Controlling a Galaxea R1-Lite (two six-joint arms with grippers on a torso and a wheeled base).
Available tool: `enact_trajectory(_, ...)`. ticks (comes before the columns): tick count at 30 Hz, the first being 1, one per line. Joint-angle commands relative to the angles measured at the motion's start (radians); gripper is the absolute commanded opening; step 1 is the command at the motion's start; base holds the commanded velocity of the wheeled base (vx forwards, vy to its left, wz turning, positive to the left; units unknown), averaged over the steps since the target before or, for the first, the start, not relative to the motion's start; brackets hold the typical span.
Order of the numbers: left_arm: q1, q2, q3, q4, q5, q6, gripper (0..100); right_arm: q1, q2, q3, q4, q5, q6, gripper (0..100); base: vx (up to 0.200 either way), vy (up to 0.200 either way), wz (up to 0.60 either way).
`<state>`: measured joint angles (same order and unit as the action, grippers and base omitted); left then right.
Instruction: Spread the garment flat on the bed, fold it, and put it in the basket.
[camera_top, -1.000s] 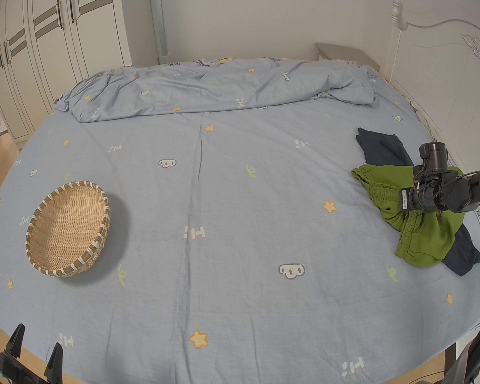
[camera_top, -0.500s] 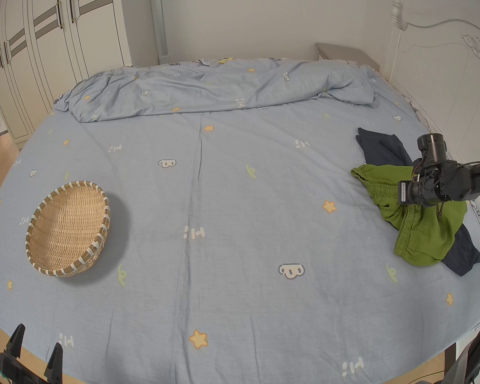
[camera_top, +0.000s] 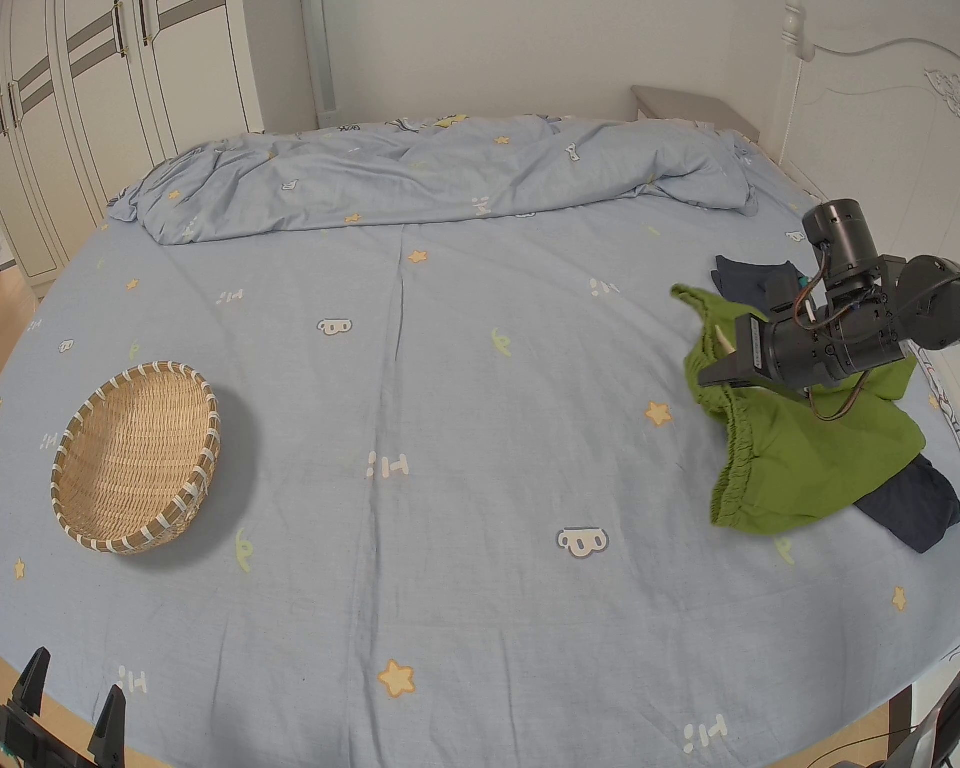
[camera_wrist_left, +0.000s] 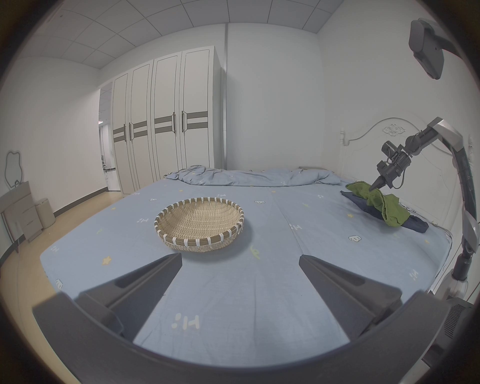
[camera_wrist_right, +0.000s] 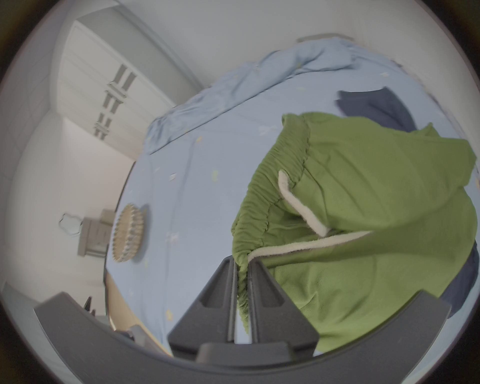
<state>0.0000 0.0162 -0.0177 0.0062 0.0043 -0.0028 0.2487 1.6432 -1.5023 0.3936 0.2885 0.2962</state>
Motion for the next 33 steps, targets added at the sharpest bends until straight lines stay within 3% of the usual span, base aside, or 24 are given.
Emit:
enact_trajectory(1,0.0,-0.013,0.016,0.0,0.0,0.0,100,0.287,-0.065,-0.029,0.051,-0.161,0.043,0,0.0,0.0,0.0)
enact_trajectory(2,0.0,-0.013,0.016,0.0,0.0,0.0,100,0.369,-0.056,-0.032,0.047,-0.204,0.049,0,0.0,0.0,0.0)
enact_trajectory(3,0.0,-0.013,0.016,0.0,0.0,0.0,100,0.369,-0.056,-0.032,0.047,-0.204,0.049,0,0.0,0.0,0.0)
enact_trajectory(4,0.0,-0.013,0.016,0.0,0.0,0.0,100,0.442,-0.036,-0.033,0.037,-0.215,0.049,0,0.0,0.0,0.0)
enact_trajectory(8,0.0,-0.013,0.016,0.0,0.0,0.0,100,0.575,-0.011,-0.07,0.004,-0.219,0.09,0,0.0,0.0,0.0)
enact_trajectory(13,0.0,-0.013,0.016,0.0,0.0,0.0,100,0.65,-0.026,-0.098,-0.001,-0.219,0.132,0,0.0,0.0,0.0)
enact_trajectory(18,0.0,-0.013,0.016,0.0,0.0,0.0,100,0.745,-0.105,-0.114,-0.052,-0.213,0.276,0,0.0,0.0,0.0)
enact_trajectory(24,0.0,-0.013,0.016,0.0,0.0,0.0,100,0.753,-0.105,-0.039,-0.15,-0.213,0.278,0,0.0,0.0,0.0)
enact_trajectory(31,0.0,-0.013,0.016,0.0,0.0,0.0,100,0.742,0.07,0.008,-0.28,-0.215,0.278,0,0.0,0.0,0.0)
enact_trajectory(32,0.0,-0.013,0.016,0.0,0.0,0.0,100,0.744,0.104,0.008,-0.28,-0.212,0.274,100,0.0,0.0,0.0)
enact_trajectory(33,0.0,-0.013,0.016,0.0,0.0,0.0,100,0.744,0.104,0.008,-0.28,-0.212,0.274,100,0.0,0.0,0.0)
